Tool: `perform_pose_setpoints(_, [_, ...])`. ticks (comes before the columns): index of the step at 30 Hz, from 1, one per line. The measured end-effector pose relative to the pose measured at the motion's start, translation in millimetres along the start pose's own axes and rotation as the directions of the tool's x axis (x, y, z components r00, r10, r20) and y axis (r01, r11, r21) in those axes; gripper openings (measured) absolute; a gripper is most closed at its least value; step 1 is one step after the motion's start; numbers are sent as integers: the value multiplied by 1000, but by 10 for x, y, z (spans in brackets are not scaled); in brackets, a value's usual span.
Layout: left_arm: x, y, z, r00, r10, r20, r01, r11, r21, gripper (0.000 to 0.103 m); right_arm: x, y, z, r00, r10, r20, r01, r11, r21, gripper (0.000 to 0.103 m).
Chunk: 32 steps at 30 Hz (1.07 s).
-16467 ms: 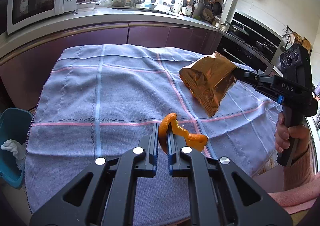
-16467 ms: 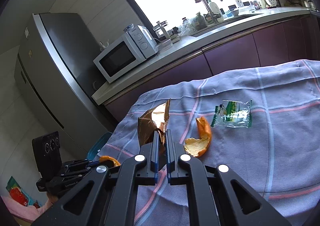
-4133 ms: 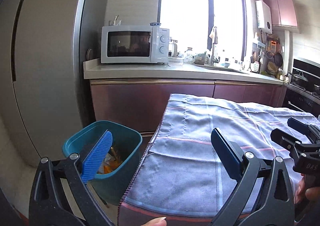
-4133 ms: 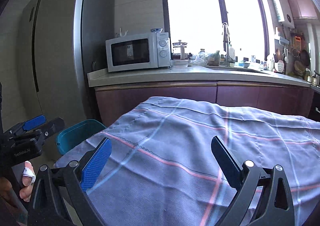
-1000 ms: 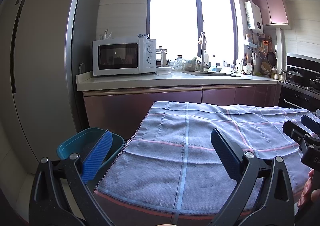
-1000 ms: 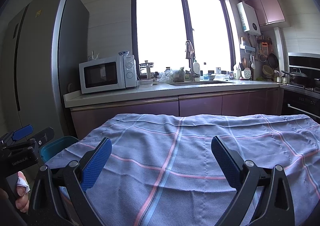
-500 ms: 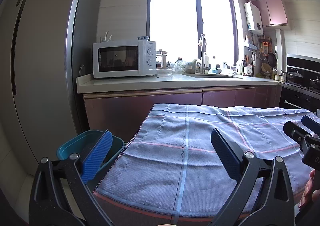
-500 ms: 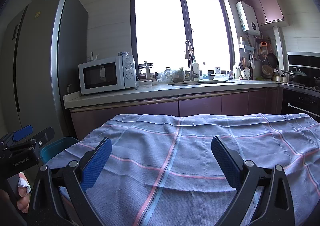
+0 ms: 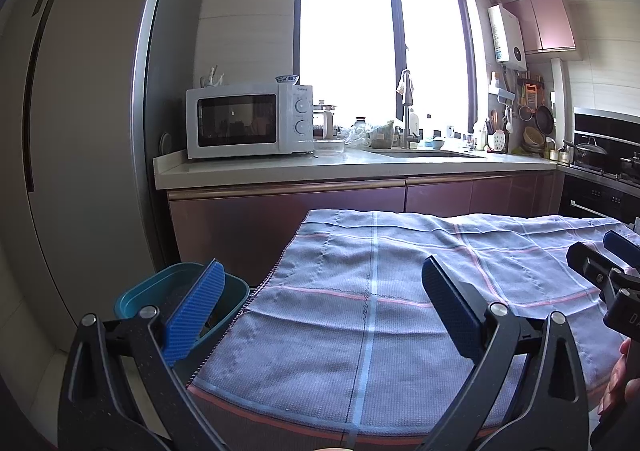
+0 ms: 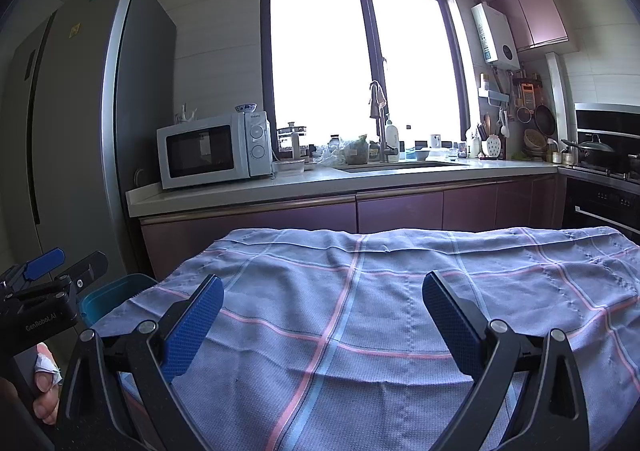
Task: Collect trash
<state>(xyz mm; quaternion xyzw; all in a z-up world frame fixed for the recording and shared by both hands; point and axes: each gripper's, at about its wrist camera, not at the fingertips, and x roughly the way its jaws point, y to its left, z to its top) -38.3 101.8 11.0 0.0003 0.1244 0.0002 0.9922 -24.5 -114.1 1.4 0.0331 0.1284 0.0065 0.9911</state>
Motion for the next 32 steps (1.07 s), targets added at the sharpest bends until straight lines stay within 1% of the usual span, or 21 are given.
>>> perform_pose_setpoints(23, [45,-3,22,1000,-3,-8,3,1000,-3,97,45,-30,13,1000,-1,-8,2,1000,7,96])
perform_pose_setpoints(29, [242,-20,47,997,-24,-75,24,1000,-1,97,92,-147,16,1000,-16,-24,17,1000,24,96])
perform_pose_setpoints(32, [467,-48,93,986,-73,-148,72,997,-12,97,157,-265,25,998,-37,-52,38,999,30,96])
